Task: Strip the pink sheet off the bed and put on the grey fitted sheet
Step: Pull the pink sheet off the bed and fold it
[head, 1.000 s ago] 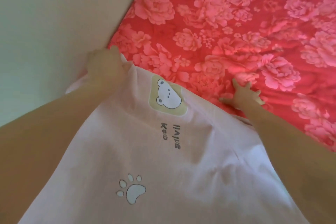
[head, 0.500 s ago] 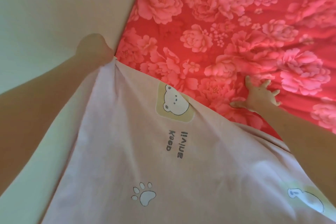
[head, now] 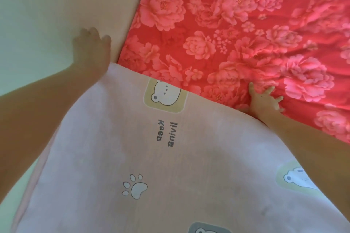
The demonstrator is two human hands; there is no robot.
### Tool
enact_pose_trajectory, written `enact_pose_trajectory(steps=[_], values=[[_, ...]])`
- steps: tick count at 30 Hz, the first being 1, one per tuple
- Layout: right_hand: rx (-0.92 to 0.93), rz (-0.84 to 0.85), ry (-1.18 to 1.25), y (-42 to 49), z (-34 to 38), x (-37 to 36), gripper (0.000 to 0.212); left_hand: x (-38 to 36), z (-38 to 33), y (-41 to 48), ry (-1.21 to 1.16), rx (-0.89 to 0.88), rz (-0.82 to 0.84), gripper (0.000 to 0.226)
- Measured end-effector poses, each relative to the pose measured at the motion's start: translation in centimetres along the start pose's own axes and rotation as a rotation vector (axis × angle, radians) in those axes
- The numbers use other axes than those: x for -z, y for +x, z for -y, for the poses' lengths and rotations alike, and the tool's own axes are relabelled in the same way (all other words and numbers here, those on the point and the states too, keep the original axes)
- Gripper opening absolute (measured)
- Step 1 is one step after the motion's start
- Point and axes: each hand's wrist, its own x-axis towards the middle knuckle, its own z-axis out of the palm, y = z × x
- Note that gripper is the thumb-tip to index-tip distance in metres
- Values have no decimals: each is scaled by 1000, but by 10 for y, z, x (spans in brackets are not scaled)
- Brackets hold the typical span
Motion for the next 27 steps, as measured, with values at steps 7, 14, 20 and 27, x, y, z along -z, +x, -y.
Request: enact_pose_trajectory(steps=[7, 14, 20, 27], values=[[-1, -4, 4, 10, -2, -4, 98, -25, -41, -14, 151, -377, 357, 48], [24, 3, -53, 18, -3, 1, 97, -26, -35, 9, 413, -250, 201, 15], [20, -6, -69, 22, -3, 1, 95, -34, -56, -24, 14, -16, 99, 28], [21, -4, -93, 29, -4, -3, 95, -84, -165, -93, -485, 78, 171, 60]])
